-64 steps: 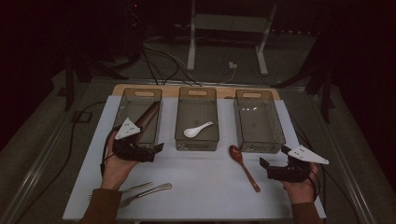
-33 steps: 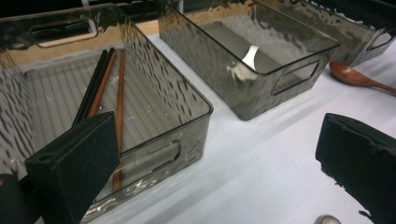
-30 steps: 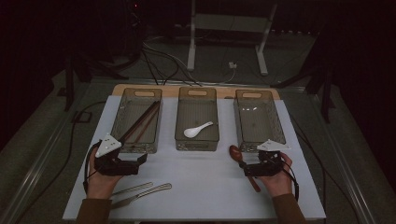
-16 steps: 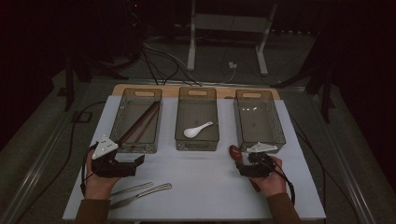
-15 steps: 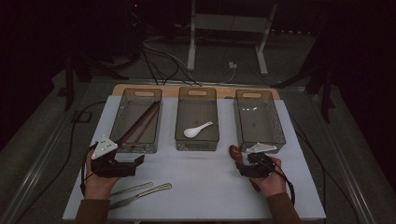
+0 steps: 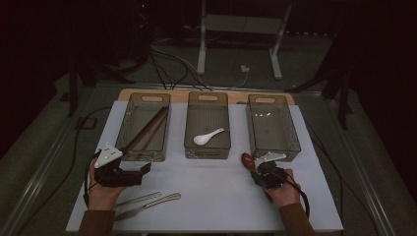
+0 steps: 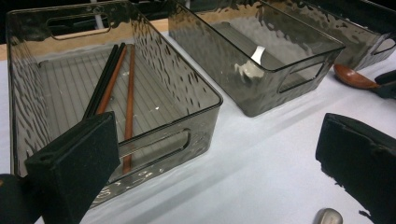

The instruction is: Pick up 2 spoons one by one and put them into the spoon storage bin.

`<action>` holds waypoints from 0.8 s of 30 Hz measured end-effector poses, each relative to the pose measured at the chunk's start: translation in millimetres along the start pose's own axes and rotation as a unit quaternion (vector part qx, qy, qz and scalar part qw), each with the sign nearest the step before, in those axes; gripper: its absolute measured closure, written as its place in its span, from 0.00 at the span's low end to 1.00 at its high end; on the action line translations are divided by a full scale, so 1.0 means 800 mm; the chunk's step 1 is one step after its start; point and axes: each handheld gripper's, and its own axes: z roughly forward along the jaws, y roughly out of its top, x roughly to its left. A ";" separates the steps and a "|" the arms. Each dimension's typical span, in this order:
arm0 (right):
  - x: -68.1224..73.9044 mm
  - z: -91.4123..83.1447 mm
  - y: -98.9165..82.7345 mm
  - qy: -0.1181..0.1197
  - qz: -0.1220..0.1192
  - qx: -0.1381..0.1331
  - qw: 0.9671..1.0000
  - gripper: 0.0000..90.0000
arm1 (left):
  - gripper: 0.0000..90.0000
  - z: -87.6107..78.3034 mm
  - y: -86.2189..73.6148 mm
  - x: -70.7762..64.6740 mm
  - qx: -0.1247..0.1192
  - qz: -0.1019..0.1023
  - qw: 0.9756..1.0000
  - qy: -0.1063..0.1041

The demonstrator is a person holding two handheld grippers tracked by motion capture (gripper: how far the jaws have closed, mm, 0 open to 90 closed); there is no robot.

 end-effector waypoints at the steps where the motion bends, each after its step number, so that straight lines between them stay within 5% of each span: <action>1: -0.001 0.000 0.000 0.003 0.000 0.001 1.000 0.81 | 0.01 0.000 0.000 0.000 0.000 0.000 1.000 0.000; 9: -0.003 -0.004 0.001 0.011 0.009 0.005 1.000 0.91 | 0.01 0.001 0.000 -0.001 -0.001 -0.002 1.000 0.000; 24: 0.005 -0.011 0.004 0.022 0.008 -0.012 1.000 0.92 | 0.01 0.001 -0.001 0.000 0.000 -0.005 1.000 0.002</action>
